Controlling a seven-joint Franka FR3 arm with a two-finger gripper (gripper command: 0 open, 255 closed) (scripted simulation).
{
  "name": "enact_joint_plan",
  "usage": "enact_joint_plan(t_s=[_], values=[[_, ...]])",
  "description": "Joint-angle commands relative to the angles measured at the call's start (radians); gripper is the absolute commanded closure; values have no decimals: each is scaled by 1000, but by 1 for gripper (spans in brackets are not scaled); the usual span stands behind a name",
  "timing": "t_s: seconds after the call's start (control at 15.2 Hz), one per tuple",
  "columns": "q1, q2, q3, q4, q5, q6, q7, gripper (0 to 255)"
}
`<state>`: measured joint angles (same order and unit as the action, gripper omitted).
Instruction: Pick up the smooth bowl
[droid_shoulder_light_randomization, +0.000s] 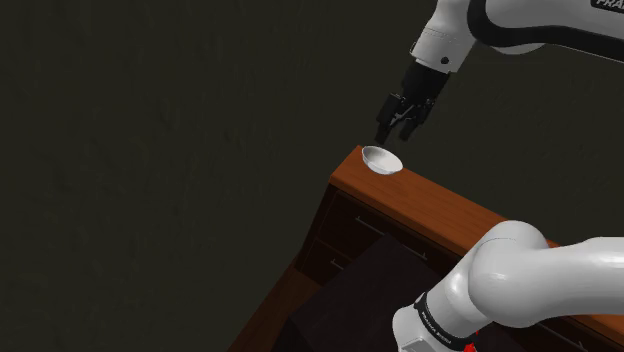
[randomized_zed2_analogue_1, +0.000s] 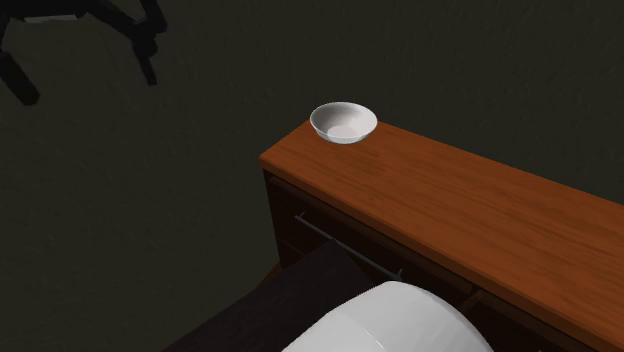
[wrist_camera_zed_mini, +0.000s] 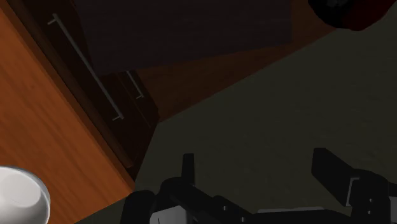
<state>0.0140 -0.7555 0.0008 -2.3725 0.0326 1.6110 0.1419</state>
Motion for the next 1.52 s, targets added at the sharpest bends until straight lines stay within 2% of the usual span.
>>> enact_joint_plan(t_s=[0.0,0.73,1.45], values=[[0,0,0,0,0,0,0,0],[-100,290,-29,-18,-167,266,20,0],[-199,636,-75,99,-350,463,94,0]])
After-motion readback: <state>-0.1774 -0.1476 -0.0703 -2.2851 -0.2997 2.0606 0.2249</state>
